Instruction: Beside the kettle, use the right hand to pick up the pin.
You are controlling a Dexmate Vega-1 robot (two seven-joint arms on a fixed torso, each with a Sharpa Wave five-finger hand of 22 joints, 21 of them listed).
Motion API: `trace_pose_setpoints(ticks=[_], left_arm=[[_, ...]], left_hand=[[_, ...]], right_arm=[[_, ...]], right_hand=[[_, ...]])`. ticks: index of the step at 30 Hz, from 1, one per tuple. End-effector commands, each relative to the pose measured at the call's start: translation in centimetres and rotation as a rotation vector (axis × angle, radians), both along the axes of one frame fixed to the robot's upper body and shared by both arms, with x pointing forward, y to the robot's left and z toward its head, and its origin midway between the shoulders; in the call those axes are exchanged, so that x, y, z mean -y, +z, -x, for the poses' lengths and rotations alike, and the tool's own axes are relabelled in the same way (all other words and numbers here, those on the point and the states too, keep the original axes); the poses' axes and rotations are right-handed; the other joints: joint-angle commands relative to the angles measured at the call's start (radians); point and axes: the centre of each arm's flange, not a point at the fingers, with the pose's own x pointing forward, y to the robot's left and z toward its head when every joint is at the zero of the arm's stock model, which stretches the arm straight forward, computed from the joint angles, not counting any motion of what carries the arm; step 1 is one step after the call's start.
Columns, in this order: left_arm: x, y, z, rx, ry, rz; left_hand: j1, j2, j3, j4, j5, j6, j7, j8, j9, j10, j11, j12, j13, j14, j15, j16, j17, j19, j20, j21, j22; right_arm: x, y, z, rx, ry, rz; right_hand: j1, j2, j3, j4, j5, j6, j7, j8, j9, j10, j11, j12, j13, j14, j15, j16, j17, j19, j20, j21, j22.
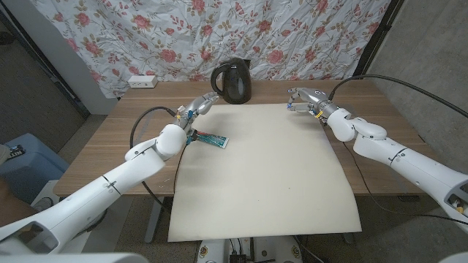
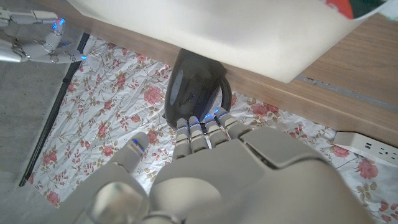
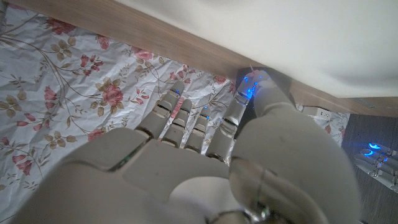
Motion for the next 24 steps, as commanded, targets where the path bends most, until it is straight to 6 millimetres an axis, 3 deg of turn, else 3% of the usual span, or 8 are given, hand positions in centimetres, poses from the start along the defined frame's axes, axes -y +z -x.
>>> trace_pose_setpoints(ticks=[1,17,21,24], left_arm=[[2.3,-0.5,0.7,0.02,0.062,-0.175],[5.7,-2.2,0.5,0.037,0.076,-0.36],[6.4,-2.6,0.3,0.027,0.058,-0.403],[6.9,-2.9,0.0,0.02,0.039,-0.409]], left_hand=[[-0.013,0.103,-0.001,0.014,0.0,-0.008,-0.004,-0.006,0.001,-0.007,0.004,-0.005,0.003,-0.01,-0.017,0.005,0.006,-0.01,-0.061,-0.002,0.002],[-0.016,0.106,-0.015,0.026,0.001,-0.01,-0.004,-0.005,0.001,-0.016,0.005,-0.007,0.003,-0.029,-0.025,0.004,0.008,-0.035,-0.084,-0.006,0.003],[-0.015,0.117,-0.02,0.029,0.002,-0.026,0.019,-0.009,0.0,-0.039,0.011,-0.013,0.003,-0.061,-0.019,0.0,0.008,-0.069,-0.085,-0.009,0.004],[-0.014,0.119,-0.023,0.03,0.003,-0.037,0.02,-0.011,0.001,-0.05,0.014,-0.013,0.002,-0.079,-0.017,-0.001,0.008,-0.086,-0.092,-0.01,0.004]], right_arm=[[0.2,-0.6,0.0,0.005,0.025,-0.1],[0.3,-1.1,0.4,0.016,0.055,-0.205],[0.3,-1.2,0.5,0.022,0.057,-0.228],[0.1,-1.3,0.6,0.023,0.063,-0.242]], right_hand=[[0.001,0.011,-0.005,0.0,-0.002,0.02,-0.008,-0.001,0.004,0.011,-0.001,0.003,0.002,-0.002,-0.057,0.006,0.005,0.004,-0.007,0.0,0.002],[0.0,0.013,-0.009,-0.002,-0.003,0.022,-0.008,-0.004,0.0,0.016,0.002,0.002,0.002,-0.005,-0.053,0.007,0.008,0.001,-0.005,-0.001,0.002],[0.0,0.014,-0.01,-0.002,-0.003,0.022,-0.008,-0.004,0.0,0.017,0.003,0.002,0.002,-0.006,-0.053,0.007,0.008,0.0,-0.004,-0.002,0.002],[0.0,0.014,-0.011,-0.002,-0.003,0.022,-0.008,-0.004,-0.001,0.019,0.004,0.002,0.002,-0.007,-0.051,0.007,0.009,0.0,-0.003,-0.002,0.002]])
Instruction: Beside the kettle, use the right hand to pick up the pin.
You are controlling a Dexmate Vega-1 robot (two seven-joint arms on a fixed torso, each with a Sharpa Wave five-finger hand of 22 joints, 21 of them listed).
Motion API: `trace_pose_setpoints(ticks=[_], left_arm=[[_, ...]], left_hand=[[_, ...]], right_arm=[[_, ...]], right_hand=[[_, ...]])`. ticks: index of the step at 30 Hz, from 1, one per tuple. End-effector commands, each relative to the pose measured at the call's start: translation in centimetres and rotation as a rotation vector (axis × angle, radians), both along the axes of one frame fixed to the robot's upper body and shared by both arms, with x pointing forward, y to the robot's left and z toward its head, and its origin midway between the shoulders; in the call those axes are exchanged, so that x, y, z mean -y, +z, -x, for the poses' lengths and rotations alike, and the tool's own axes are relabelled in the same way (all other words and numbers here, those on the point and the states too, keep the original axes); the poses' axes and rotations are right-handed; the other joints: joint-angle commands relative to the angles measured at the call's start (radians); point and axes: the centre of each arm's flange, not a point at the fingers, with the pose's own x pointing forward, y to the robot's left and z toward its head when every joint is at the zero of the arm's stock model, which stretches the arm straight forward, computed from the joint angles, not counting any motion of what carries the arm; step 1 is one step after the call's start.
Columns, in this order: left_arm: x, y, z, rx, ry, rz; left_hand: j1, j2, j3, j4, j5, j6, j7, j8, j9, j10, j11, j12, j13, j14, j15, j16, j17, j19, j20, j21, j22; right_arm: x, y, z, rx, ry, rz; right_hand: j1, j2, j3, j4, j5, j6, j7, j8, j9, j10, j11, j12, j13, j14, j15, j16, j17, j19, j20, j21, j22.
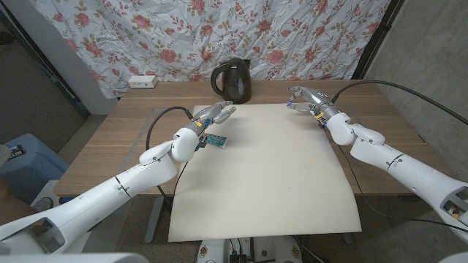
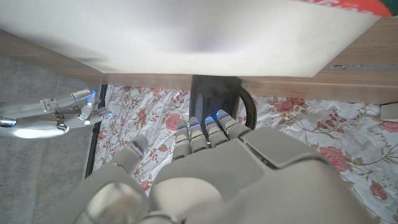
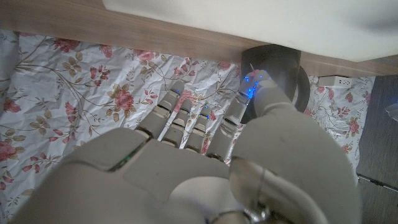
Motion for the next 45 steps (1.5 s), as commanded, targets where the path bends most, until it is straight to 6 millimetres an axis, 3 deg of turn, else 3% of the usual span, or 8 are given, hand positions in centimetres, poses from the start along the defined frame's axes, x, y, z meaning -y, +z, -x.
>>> trace_pose_setpoints(ticks=[1,18,31,45], left_arm=[[2.4,-1.3,-0.5,-0.019,-0.014,-0.116],[4.3,-3.1,-1.4,-0.071,-0.051,-0.195],[4.6,-4.0,-1.9,-0.092,-0.059,-0.288],[4.7,-4.7,-2.4,-0.144,-0.061,-0.331]], left_hand=[[-0.009,0.124,-0.005,0.004,0.003,-0.008,0.007,-0.004,0.004,-0.014,0.001,-0.002,0.002,-0.02,-0.024,-0.001,0.004,-0.022,-0.096,-0.003,0.004],[-0.014,0.12,-0.023,0.007,0.003,-0.05,-0.002,-0.009,0.003,-0.044,-0.002,-0.003,0.002,-0.044,-0.028,0.004,0.006,-0.06,-0.096,-0.002,0.006],[-0.017,0.119,-0.036,0.009,0.003,-0.047,0.018,-0.001,0.003,-0.046,-0.003,0.002,0.002,-0.035,-0.025,0.011,0.006,-0.073,-0.103,0.002,0.007],[-0.018,0.12,-0.048,0.009,0.003,-0.059,0.02,-0.003,0.003,-0.065,0.003,-0.002,0.002,-0.038,-0.024,0.012,0.006,-0.085,-0.111,0.005,0.007]], right_arm=[[-0.2,-0.5,0.4,0.011,0.021,-0.075],[-1.2,-0.8,0.5,0.006,0.062,-0.149],[-2.0,-0.9,0.5,0.003,0.088,-0.166],[-3.3,-1.4,0.5,-0.018,0.131,-0.201]], right_hand=[[0.0,0.014,-0.007,0.001,-0.003,0.006,-0.002,0.003,0.004,0.008,0.004,0.002,0.002,-0.004,-0.048,0.007,0.005,-0.001,-0.003,-0.002,0.002],[0.001,0.015,-0.011,-0.001,-0.002,0.008,-0.002,0.0,0.001,0.009,0.006,0.0,0.002,-0.007,-0.045,0.007,0.007,-0.004,-0.001,-0.002,0.002],[0.002,0.016,-0.013,-0.003,-0.002,0.009,-0.002,-0.002,-0.001,0.01,0.009,-0.001,0.002,-0.008,-0.042,0.008,0.009,-0.005,-0.001,-0.002,0.002],[0.004,0.017,-0.015,-0.004,-0.001,0.009,-0.002,-0.005,-0.004,0.016,0.013,0.0,0.002,-0.011,-0.039,0.008,0.01,-0.008,0.003,-0.003,0.002]])
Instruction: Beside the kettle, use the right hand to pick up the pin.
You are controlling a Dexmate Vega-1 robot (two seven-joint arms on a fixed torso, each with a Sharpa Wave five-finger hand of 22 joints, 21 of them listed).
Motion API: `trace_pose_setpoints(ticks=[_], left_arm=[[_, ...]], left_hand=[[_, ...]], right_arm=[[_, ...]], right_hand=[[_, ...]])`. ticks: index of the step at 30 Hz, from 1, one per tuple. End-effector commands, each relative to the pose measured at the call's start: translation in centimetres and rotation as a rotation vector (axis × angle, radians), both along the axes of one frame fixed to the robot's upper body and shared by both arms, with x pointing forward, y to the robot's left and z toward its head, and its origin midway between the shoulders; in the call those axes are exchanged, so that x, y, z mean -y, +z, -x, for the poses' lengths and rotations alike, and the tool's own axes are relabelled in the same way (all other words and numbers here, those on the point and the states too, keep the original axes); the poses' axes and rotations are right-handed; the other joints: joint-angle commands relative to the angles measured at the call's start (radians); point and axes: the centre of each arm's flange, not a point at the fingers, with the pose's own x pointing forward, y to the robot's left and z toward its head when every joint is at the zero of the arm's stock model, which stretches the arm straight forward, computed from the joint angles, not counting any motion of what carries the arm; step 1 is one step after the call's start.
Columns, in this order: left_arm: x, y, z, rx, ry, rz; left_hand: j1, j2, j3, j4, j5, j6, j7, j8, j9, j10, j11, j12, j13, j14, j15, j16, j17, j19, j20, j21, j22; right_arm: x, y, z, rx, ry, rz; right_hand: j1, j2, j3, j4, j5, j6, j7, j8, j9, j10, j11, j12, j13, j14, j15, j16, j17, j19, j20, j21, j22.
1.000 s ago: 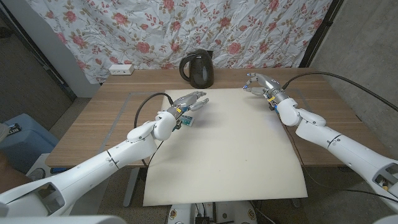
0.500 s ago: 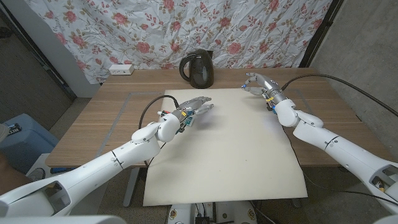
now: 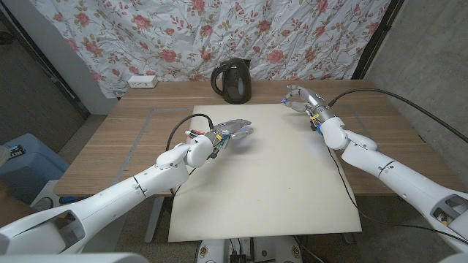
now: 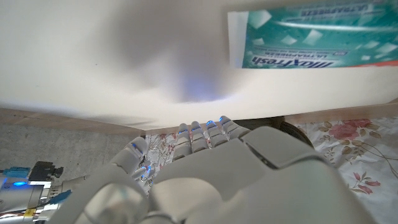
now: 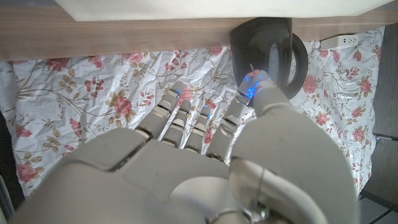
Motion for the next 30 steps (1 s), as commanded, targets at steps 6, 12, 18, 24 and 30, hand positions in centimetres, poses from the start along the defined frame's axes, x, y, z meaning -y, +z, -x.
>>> trace_pose_setpoints(ticks=[6,12,18,24,30], left_arm=[[0.1,-0.9,-0.6,-0.069,0.0,-0.059],[0.0,-1.2,-0.7,-0.096,0.005,-0.066],[-0.1,-1.4,-0.7,-0.106,0.004,-0.067],[-0.2,-1.5,-0.7,-0.112,-0.001,-0.071],[-0.3,-1.5,-0.8,-0.123,0.002,-0.069]], left_hand=[[-0.011,0.121,-0.015,0.0,0.003,-0.013,-0.002,0.0,0.002,-0.017,0.001,0.001,0.002,-0.005,-0.019,0.006,0.001,-0.013,-0.11,0.005,0.003],[-0.012,0.121,-0.02,0.001,0.004,-0.017,-0.002,0.0,0.002,-0.02,0.001,0.002,0.001,-0.005,-0.019,0.006,0.001,-0.015,-0.109,0.007,0.003],[-0.012,0.12,-0.025,0.001,0.004,-0.014,0.001,0.003,0.002,-0.018,0.001,0.004,0.001,0.001,-0.015,0.009,0.001,-0.016,-0.11,0.008,0.003],[-0.012,0.119,-0.03,0.001,0.004,-0.022,-0.003,0.001,0.003,-0.013,-0.001,0.008,0.001,0.005,-0.016,0.011,0.001,-0.014,-0.106,0.011,0.003],[-0.013,0.119,-0.035,0.001,0.004,-0.025,-0.004,0.001,0.003,-0.01,-0.004,0.009,0.001,0.007,-0.017,0.012,0.0,-0.01,-0.103,0.013,0.003]], right_arm=[[-1.7,-0.6,0.1,-0.018,0.054,-0.026],[-2.2,-0.6,0.2,-0.022,0.068,-0.017],[-2.6,-0.6,-0.1,-0.031,0.075,0.006],[-2.8,-0.5,-0.3,-0.037,0.093,0.016],[-3.4,-0.6,-0.6,-0.055,0.118,0.044]], right_hand=[[0.005,0.006,-0.004,0.0,0.003,0.01,-0.002,-0.002,0.003,0.007,0.001,0.0,0.002,-0.005,-0.045,0.008,0.006,-0.006,0.0,-0.003,0.002],[0.005,0.006,-0.005,0.0,0.003,0.011,-0.002,-0.003,0.002,0.005,0.002,-0.001,0.002,-0.006,-0.043,0.008,0.006,-0.007,0.001,-0.003,0.002],[0.006,0.006,-0.007,-0.001,0.004,0.012,-0.002,-0.004,0.001,0.007,0.004,-0.001,0.002,-0.006,-0.046,0.008,0.007,-0.007,0.002,-0.003,0.002],[0.007,0.006,-0.008,-0.002,0.004,0.012,-0.002,-0.006,0.0,0.009,0.005,-0.001,0.002,-0.008,-0.042,0.008,0.007,-0.008,0.001,-0.003,0.002],[0.008,0.006,-0.009,-0.002,0.005,0.011,-0.002,-0.008,-0.002,0.009,0.005,-0.001,0.002,-0.01,-0.043,0.008,0.008,-0.01,0.002,-0.003,0.002]])
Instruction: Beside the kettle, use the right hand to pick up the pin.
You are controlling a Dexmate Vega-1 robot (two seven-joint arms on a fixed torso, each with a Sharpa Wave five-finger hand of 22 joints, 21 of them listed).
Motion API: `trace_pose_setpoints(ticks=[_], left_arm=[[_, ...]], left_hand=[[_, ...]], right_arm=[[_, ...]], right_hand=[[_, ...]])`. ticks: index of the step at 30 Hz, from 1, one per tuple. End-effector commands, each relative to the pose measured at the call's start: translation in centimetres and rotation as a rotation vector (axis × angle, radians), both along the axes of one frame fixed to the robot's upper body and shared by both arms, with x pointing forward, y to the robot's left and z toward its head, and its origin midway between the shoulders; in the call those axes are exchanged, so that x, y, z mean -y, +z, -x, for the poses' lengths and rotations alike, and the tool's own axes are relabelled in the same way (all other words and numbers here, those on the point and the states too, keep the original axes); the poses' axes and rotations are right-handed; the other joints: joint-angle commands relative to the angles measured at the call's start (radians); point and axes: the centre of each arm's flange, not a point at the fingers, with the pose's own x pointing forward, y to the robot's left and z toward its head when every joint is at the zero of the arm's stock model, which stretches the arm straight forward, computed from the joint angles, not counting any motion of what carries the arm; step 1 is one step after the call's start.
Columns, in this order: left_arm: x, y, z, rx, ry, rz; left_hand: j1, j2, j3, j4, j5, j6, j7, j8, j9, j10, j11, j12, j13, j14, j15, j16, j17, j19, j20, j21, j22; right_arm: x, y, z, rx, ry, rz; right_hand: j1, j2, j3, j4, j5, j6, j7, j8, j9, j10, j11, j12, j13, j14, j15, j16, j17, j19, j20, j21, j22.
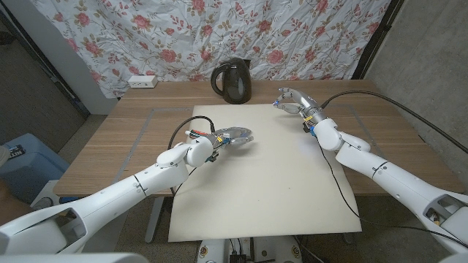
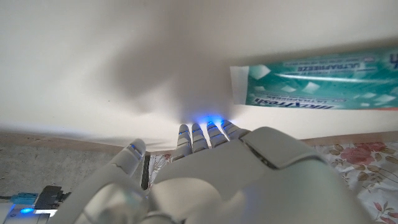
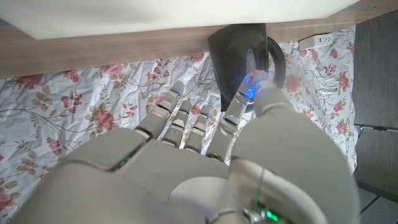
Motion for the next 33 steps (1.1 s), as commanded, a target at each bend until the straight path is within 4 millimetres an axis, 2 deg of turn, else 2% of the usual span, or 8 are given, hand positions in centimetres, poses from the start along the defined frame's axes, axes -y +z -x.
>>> trace_pose_setpoints(ticks=[1,12,19,33], left_arm=[[-0.2,-0.2,-0.1,-0.027,0.0,-0.001],[-0.2,-0.1,-0.3,-0.034,-0.005,-0.008],[-0.2,0.0,-0.3,-0.045,-0.001,-0.007],[-0.1,-0.2,-0.5,-0.047,-0.001,-0.016]], left_hand=[[-0.009,0.122,-0.004,-0.001,0.004,-0.005,0.003,0.001,0.002,0.006,-0.009,0.005,0.001,0.004,-0.021,0.005,0.004,-0.001,-0.101,0.007,0.004],[-0.008,0.124,-0.013,-0.001,0.005,0.01,0.006,0.008,0.003,0.016,-0.009,0.009,0.002,0.012,-0.02,0.007,0.003,0.009,-0.092,0.012,0.004],[-0.008,0.125,-0.018,-0.001,0.005,0.014,-0.006,0.01,0.003,0.021,-0.008,0.011,0.002,0.014,-0.021,0.007,0.003,0.011,-0.09,0.014,0.004],[-0.008,0.125,-0.025,-0.002,0.006,0.015,-0.007,0.009,0.003,0.021,-0.011,0.01,0.002,0.014,-0.021,0.005,0.003,0.014,-0.086,0.015,0.003]], right_arm=[[-0.9,0.0,-0.5,-0.023,0.036,0.038],[-2.0,-0.3,-1.1,-0.039,0.072,0.067],[-2.6,-1.1,-1.3,-0.06,0.078,0.083],[-2.7,-2.3,-1.3,-0.072,0.059,0.085]], right_hand=[[0.008,0.007,-0.006,0.001,0.005,0.009,0.0,0.0,0.002,0.004,0.0,-0.002,0.002,-0.004,-0.037,0.008,0.005,-0.011,0.002,-0.003,0.002],[0.012,0.007,-0.008,-0.001,0.006,0.008,0.0,-0.005,-0.002,-0.009,0.004,-0.007,0.002,-0.016,-0.033,0.004,0.006,-0.025,0.006,-0.008,0.002],[0.013,0.008,-0.009,-0.001,0.006,0.008,0.0,-0.007,-0.003,-0.008,0.003,-0.007,0.002,-0.017,-0.031,0.004,0.006,-0.024,0.005,-0.006,0.002],[0.017,0.008,-0.012,-0.002,0.007,0.011,0.0,-0.01,-0.008,-0.01,0.003,-0.007,0.002,-0.039,-0.021,-0.004,0.007,-0.046,0.004,-0.012,0.001]])
